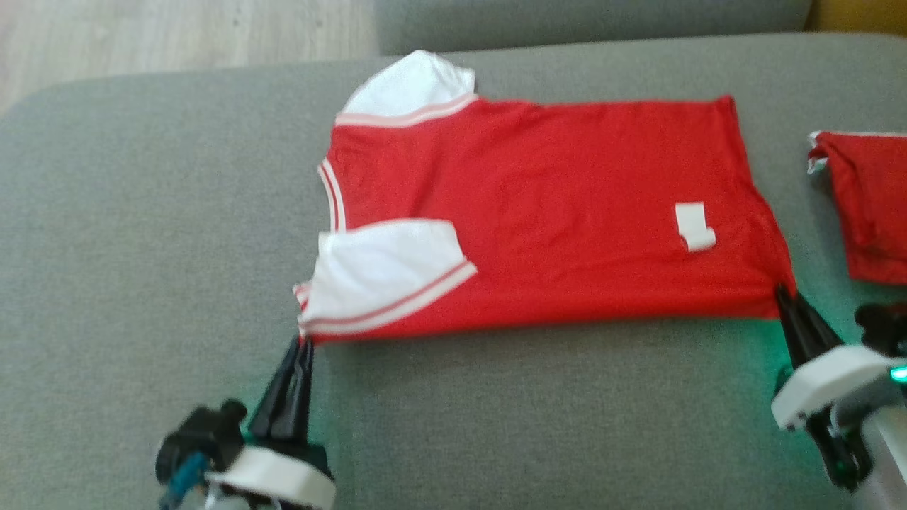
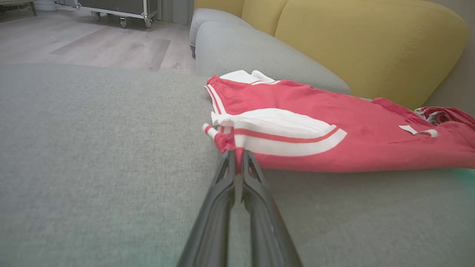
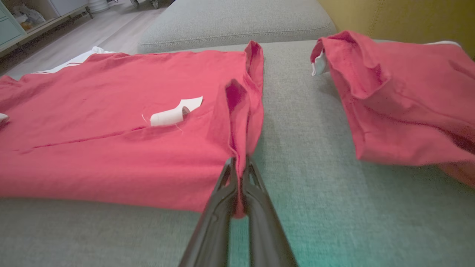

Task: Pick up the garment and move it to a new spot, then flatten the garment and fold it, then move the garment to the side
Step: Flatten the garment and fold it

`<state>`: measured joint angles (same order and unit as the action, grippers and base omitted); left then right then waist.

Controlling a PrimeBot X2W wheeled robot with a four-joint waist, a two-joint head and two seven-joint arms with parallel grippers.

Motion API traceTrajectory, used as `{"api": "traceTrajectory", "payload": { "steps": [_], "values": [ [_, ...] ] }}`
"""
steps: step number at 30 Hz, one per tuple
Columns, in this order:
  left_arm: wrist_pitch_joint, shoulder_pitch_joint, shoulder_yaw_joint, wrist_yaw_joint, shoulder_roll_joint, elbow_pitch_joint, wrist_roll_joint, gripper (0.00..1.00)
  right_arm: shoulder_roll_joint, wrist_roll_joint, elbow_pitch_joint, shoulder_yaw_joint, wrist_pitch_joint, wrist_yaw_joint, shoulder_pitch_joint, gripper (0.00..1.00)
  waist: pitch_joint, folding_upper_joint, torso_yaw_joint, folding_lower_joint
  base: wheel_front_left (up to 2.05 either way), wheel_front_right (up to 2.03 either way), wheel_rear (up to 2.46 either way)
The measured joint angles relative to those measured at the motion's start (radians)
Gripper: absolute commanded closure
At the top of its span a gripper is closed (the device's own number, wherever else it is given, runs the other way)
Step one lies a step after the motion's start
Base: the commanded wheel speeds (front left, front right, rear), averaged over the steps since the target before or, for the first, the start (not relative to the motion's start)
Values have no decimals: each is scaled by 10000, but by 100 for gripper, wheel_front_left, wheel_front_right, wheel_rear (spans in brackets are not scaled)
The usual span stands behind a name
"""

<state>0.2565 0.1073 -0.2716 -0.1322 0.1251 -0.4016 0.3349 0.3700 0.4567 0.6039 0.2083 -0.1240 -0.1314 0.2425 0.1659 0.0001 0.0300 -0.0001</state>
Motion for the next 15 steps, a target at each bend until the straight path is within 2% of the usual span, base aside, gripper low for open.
{"api": "traceTrajectory", "payload": {
  "steps": [6, 15],
  "values": [
    [-44, -1315, -274, 0, 29, 525, 2, 100, 247, -4, -855, -278, 314, 0, -1393, 100, -629, 0, 176, -1, 0, 0, 0],
    [-458, -2563, -560, 104, 59, 1089, 265, 100, 119, -408, -1883, -915, 1333, 0, -2628, 100, -852, 0, 203, 0, 0, 0, 0]
  ]
}}
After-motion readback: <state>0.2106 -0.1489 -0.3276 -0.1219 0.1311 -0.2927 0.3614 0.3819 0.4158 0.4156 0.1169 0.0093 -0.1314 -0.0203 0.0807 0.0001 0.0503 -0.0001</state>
